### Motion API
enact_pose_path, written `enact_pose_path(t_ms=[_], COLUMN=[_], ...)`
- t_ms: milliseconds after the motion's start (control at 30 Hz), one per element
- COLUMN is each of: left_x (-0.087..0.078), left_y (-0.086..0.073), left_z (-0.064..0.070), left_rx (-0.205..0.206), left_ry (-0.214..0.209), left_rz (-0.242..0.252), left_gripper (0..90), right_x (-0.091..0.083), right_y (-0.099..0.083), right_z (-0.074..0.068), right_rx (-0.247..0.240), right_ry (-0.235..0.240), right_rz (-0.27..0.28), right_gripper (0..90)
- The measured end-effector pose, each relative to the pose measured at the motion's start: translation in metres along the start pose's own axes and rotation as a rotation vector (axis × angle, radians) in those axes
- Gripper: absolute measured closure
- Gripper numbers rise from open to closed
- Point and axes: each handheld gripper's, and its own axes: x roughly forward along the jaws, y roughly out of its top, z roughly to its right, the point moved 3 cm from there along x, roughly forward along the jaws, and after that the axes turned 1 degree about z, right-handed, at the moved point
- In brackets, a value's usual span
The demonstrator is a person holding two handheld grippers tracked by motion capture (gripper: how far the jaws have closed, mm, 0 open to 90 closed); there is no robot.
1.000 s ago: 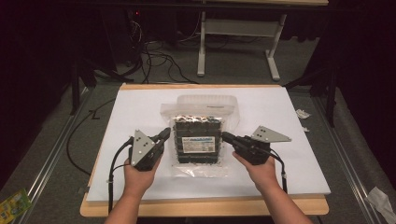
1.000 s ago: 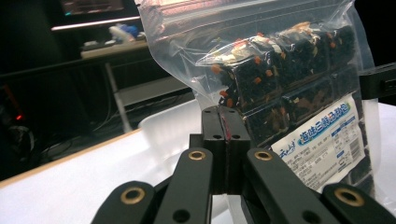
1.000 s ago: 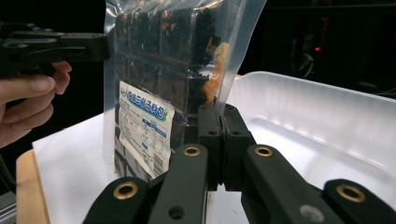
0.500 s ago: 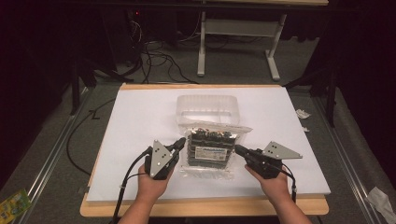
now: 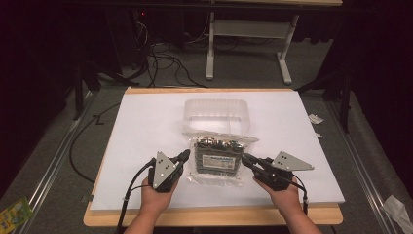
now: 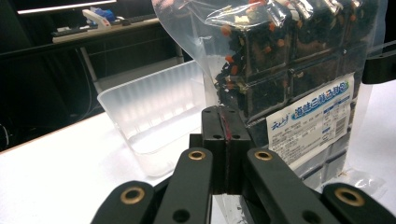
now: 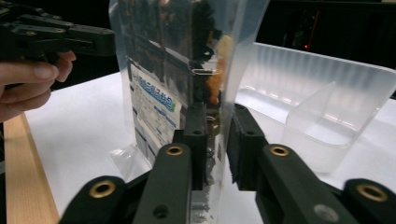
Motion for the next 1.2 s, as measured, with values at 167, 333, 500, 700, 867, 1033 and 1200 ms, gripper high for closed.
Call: enact_pose_path(t_ms=[167,333,500,700,867,1033,1200], left_x=[0.003,0.007,0.005,0.008,0.012,0.021,0.022], left_y=[-0.002,-0.003,-0.004,-0.017,-0.019,-0.025,-0.026], left_z=[0.004,0.013,0.006,-0.016,-0.021,-0.025,-0.019], left_rx=[0.011,0.036,0.006,-0.086,-0.122,-0.182,-0.14], left_ry=[-0.024,-0.048,-0.014,0.034,0.003,-0.129,-0.14], left_rz=[-0.017,-0.033,-0.033,-0.092,-0.107,-0.128,-0.126], left_gripper=[90.0,90.0,90.0,75.3,57.1,69.5,90.0], right_x=[0.001,0.004,0.0,0.0,0.0,0.0,0.0], right_y=[0.002,0.005,0.007,0.006,0.005,0.004,0.001], right_z=[-0.001,-0.005,-0.004,-0.008,-0.006,-0.006,-0.003], right_rx=[-0.013,-0.034,-0.044,-0.073,-0.075,-0.069,-0.049], right_ry=[0.042,0.069,0.059,0.047,0.044,0.05,0.051], right_rz=[0.008,0.018,0.03,0.024,0.026,0.032,0.026], right_gripper=[70.2,70.6,89.1,90.0,90.0,90.0,89.9])
